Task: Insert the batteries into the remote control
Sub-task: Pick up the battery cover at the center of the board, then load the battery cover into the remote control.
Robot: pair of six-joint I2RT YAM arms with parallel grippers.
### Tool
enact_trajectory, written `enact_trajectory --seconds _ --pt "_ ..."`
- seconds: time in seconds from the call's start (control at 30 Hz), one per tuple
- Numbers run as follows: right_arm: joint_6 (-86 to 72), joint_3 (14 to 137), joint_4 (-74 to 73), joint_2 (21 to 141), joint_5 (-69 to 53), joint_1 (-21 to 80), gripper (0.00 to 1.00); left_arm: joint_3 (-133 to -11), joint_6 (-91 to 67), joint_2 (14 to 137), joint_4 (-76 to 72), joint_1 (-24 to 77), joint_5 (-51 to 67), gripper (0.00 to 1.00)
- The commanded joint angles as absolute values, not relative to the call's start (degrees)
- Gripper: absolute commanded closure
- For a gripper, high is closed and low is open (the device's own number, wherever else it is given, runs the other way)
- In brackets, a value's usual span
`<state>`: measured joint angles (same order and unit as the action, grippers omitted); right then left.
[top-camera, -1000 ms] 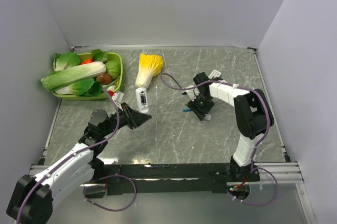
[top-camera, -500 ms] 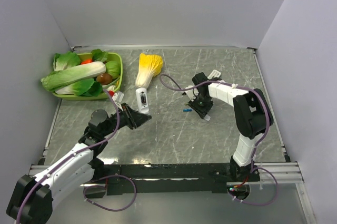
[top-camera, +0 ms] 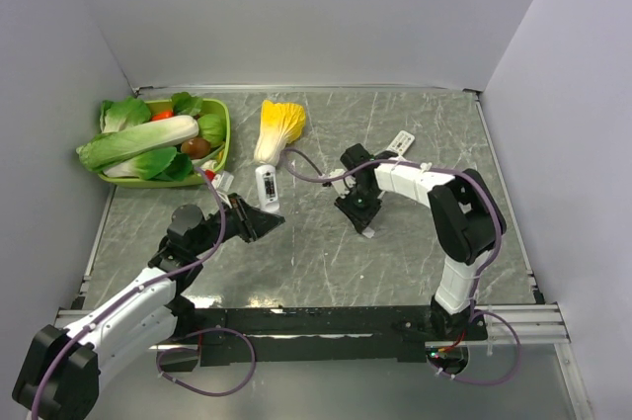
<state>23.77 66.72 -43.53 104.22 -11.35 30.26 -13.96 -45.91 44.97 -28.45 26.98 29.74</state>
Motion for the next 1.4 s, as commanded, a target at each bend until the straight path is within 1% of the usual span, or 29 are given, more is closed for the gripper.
enact_trajectory --seconds 0.0,0.17,0.2,0.23,0.33,0.5,0.63,0.73,0.77,0.87,1.0,1.13,1.37 --pt "17.1 69.3 -44.7 102.1 -14.5 34.2 0.92 -15.7 -45.6 45.7 -32.0 27.1 29.8 0.98" --pt "12.1 71.6 -49.0 105.6 -9.0 38.5 0.92 -16.1 -45.9 46.2 -31.8 27.1 29.8 0.98" --pt "10.4 71.5 -49.0 105.3 -8.5 39.5 0.97 -16.1 -45.9 46.2 -31.7 27.1 29.8 0.98" --pt "9.4 71.3 -48.4 104.9 -8.5 39.8 0.99 -16.1 -45.9 46.1 -31.6 27.1 29.6 0.98" --pt "5.3 71.3 -46.9 102.0 -9.7 40.4 1.00 -16.0 -46.0 46.1 -31.6 27.1 29.4 0.98" --pt "-5.6 73.0 -43.2 92.8 -10.6 40.4 1.00 -15.5 -46.9 46.4 -33.9 27.1 28.7 0.98" --pt "-13.9 78.3 -41.5 87.0 -10.2 40.6 1.00 -15.4 -47.7 47.1 -36.2 27.1 28.0 0.98" --pt "-19.6 81.0 -38.3 83.0 -7.1 42.2 1.00 -15.4 -49.3 47.8 -38.4 27.1 26.8 0.98" --pt "-22.9 81.6 -37.4 81.2 -4.1 43.2 1.00 -15.4 -49.7 48.2 -39.0 27.2 26.4 0.98" --pt "-27.3 82.7 -33.3 78.6 -1.8 44.6 1.00 -15.4 -51.9 49.1 -41.1 27.2 24.3 0.98" --pt "-28.9 82.0 -25.9 76.4 6.0 49.6 1.00 -15.6 -54.5 50.3 -43.4 27.2 21.6 0.98" --pt "-29.7 79.9 -16.9 75.8 9.8 52.9 1.00 -16.8 -56.2 51.3 -44.4 27.9 19.7 0.98" --pt "-25.5 79.4 -9.7 78.2 16.9 58.2 1.00 -17.0 -58.1 51.8 -45.7 29.0 18.5 0.98"
